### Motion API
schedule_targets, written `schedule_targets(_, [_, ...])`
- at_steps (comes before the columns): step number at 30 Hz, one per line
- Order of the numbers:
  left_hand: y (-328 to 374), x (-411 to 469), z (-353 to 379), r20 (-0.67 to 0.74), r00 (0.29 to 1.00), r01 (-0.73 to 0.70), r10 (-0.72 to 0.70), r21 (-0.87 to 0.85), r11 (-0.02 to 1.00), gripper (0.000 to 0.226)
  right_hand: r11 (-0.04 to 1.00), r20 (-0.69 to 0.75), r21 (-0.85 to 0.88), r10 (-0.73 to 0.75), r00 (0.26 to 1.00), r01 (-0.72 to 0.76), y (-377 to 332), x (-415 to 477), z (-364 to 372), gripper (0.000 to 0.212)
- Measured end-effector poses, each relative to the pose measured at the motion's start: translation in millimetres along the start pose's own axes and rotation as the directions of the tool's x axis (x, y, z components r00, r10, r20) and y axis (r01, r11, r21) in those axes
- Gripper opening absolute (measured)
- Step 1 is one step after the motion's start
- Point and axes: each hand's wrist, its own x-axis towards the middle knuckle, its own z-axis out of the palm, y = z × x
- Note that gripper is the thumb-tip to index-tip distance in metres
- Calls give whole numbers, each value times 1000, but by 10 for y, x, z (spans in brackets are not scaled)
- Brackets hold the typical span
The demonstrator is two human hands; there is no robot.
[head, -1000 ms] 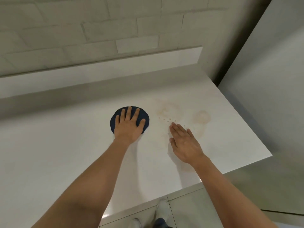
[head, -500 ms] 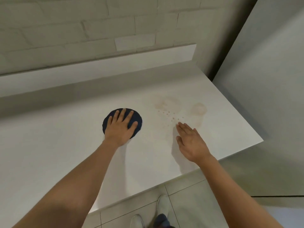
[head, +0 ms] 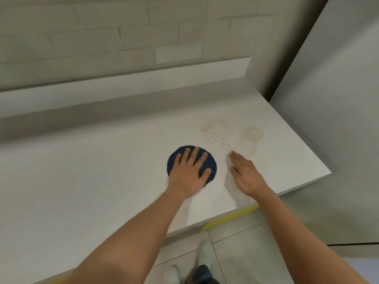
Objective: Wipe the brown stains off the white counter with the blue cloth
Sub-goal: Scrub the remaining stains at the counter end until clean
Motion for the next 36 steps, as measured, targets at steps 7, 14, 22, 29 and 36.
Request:
schedule_targets(7, [289, -148, 4, 111, 977, -177, 182, -49, 983, 67, 934, -355, 349, 210, 911, -79, -252, -58, 3, 47])
schedule_targets(14, [-362, -308, -295, -142, 989, 1, -40, -262, 965, 57, 997, -415, -60, -70, 907, 49, -755, -5, 211, 37])
schedule_targets(22, [-694, -312, -255, -218, 968, 84, -122, -174, 981, 56, 957, -55, -276, -104, 993, 85, -970, 32, 768, 68])
schedule_targets(29, [-634, -228, -123, -154, 980, 106, -126, -134, 985, 60, 950, -116, -302, -112, 987, 72, -893, -117, 818, 73])
schedule_targets(36, [-658, -238, -18, -90, 991, 98, -95, 37, 994, 75, 947, -134, -321, -35, 990, -10, -333, -312, 583, 72])
